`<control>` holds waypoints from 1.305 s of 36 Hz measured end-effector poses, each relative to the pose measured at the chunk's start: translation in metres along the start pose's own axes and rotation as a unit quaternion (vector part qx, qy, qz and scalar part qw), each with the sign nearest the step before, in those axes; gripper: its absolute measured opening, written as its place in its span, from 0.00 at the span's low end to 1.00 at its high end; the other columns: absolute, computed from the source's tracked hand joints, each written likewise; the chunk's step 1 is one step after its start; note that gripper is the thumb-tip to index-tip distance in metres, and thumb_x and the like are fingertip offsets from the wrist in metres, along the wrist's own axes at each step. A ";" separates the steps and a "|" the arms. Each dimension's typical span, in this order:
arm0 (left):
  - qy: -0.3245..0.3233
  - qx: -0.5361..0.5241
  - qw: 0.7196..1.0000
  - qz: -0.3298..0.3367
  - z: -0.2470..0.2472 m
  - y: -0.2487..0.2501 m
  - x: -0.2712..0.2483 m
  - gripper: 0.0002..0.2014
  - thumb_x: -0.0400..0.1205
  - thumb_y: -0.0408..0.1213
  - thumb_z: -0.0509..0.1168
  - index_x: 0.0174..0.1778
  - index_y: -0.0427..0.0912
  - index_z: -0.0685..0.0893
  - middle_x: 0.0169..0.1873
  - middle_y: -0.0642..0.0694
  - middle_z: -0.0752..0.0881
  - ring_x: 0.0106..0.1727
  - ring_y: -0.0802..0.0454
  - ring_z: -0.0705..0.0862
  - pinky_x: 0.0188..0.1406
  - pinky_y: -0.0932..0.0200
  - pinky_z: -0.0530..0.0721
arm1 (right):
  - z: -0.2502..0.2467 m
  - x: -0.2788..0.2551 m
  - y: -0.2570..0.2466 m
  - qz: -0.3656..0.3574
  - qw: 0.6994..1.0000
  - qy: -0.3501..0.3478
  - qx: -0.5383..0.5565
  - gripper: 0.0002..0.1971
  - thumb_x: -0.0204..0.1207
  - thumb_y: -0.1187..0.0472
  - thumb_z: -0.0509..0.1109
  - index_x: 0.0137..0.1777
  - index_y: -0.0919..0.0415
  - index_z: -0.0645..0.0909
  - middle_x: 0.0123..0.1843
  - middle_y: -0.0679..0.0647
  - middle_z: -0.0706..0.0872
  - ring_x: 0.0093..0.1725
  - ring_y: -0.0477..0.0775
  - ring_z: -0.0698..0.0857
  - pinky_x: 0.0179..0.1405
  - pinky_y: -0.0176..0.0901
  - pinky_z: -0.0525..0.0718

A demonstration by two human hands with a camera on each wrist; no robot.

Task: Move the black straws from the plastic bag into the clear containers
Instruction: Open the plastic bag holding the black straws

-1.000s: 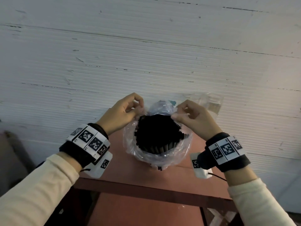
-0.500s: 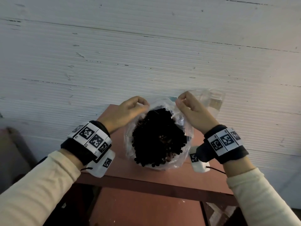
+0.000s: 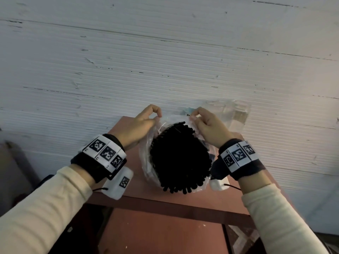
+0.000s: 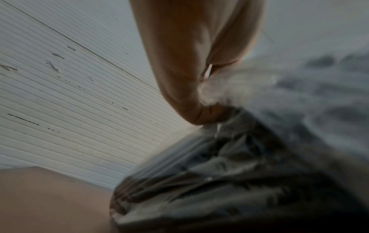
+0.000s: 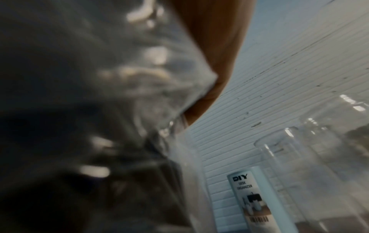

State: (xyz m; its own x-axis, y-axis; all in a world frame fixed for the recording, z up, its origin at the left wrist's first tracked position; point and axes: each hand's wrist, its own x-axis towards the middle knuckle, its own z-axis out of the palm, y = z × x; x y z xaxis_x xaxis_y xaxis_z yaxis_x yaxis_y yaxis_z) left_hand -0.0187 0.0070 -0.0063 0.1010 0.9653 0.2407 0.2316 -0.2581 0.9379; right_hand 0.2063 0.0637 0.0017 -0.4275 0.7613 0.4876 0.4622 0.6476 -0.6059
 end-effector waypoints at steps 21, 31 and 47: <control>0.030 0.109 0.990 -0.081 -0.015 -0.013 -0.033 0.10 0.86 0.55 0.58 0.60 0.72 0.81 0.58 0.44 0.86 0.51 0.47 0.87 0.46 0.52 0.86 | -0.009 -0.043 -0.011 0.063 0.992 -0.029 -0.105 0.16 0.86 0.53 0.58 0.37 0.58 0.71 0.32 0.49 0.76 0.31 0.48 0.73 0.33 0.40 0.68; -0.007 -0.094 0.992 -0.084 -0.024 -0.001 -0.038 0.21 0.90 0.36 0.57 0.78 0.58 0.72 0.57 0.43 0.78 0.57 0.45 0.75 0.56 0.51 0.75 | 0.004 -0.034 -0.019 0.060 0.989 0.079 0.111 0.08 0.87 0.64 0.55 0.62 0.55 0.71 0.31 0.52 0.76 0.28 0.49 0.73 0.25 0.36 0.72; -0.044 -0.109 0.985 -0.127 -0.023 -0.010 -0.049 0.19 0.88 0.34 0.56 0.73 0.52 0.79 0.54 0.51 0.87 0.44 0.55 0.88 0.39 0.62 0.85 | 0.011 -0.035 0.006 0.059 0.993 0.073 -0.078 0.07 0.82 0.56 0.65 0.57 0.52 0.82 0.50 0.50 0.81 0.45 0.48 0.80 0.47 0.42 0.76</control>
State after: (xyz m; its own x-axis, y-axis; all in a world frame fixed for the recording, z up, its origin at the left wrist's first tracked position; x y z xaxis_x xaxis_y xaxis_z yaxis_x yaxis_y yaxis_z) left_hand -0.0481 -0.0369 -0.0215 0.1522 0.9881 -0.0228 0.0472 0.0158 0.9988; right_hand 0.2152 0.0403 -0.0256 -0.2516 0.8216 0.5115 0.6223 0.5421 -0.5647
